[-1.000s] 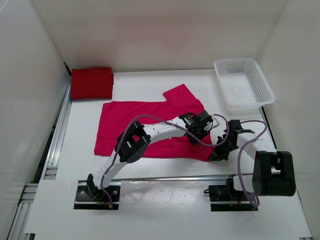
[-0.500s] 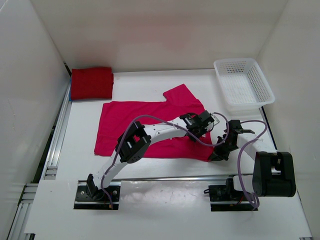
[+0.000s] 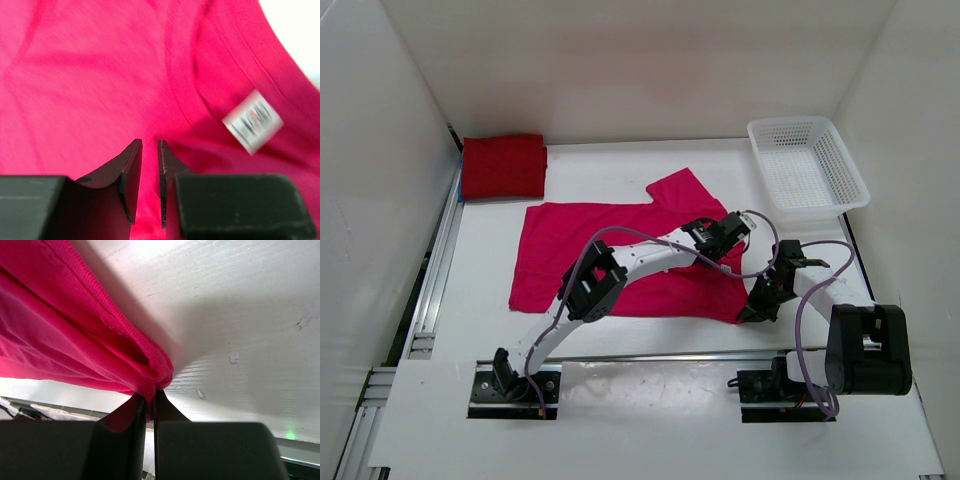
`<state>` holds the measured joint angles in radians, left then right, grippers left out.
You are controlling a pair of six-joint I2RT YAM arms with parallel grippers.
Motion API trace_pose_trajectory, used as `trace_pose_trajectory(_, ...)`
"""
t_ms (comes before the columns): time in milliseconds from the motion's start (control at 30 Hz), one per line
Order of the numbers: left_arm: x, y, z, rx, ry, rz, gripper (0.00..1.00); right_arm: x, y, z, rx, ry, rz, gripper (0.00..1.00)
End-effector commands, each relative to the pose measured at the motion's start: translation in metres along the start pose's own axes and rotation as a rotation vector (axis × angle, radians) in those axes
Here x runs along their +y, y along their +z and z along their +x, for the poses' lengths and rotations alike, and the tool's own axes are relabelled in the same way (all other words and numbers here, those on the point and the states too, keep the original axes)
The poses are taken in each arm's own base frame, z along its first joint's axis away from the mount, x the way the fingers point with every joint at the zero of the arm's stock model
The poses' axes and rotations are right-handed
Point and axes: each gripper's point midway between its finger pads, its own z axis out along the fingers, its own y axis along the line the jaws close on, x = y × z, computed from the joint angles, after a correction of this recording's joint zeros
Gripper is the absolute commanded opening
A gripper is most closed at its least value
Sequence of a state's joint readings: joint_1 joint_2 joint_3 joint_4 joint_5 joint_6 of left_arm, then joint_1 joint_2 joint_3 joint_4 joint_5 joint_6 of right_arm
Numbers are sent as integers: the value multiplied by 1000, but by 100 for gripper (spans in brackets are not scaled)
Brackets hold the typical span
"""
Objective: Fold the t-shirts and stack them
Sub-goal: Fold the flattened tshirt in 1/3 of the way
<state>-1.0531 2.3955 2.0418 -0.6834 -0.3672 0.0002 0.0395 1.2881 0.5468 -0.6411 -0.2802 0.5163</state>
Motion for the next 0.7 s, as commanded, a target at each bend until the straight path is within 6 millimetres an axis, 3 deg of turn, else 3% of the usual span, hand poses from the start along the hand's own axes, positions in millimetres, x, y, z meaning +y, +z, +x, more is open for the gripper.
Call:
trace_pose_trajectory(0, 30, -1, -24, -57, -49, -93, 32, -16, 0, 7, 7, 1, 70, 0)
trace_pose_trajectory(67, 33, 7, -23, -52, -55, -98, 36, -17, 1, 8, 15, 4, 74, 0)
trace_pose_trajectory(300, 54, -1, -38, -94, -86, -171, 38, -17, 1, 8, 15, 4, 74, 0)
trace_pose_trajectory(367, 65, -25, -52, -135, -110, -155, 55, -15, 1, 8, 19, 4, 66, 0)
trace_pose_trajectory(400, 66, -33, -55, -147, -114, -141, 68, -15, 1, 8, 19, 4, 66, 0)
trace_pose_trajectory(433, 67, -42, -58, -159, -118, -131, 74, -15, 1, 8, 19, 4, 66, 2)
trace_pose_trajectory(500, 79, -60, -59, -173, -132, -137, 79, -15, 1, 8, 19, 4, 66, 14)
trace_pose_trajectory(533, 82, -65, -57, -174, -133, -146, 80, -15, 1, 8, 19, 4, 66, 29)
trace_pose_trajectory(567, 94, -67, -53, -166, -144, -168, 82, -13, -2, 7, 11, 1, 62, 37)
trace_pose_trajectory(667, 130, -72, -32, -128, -180, -218, 82, -11, -15, -3, -50, -14, 75, 47)
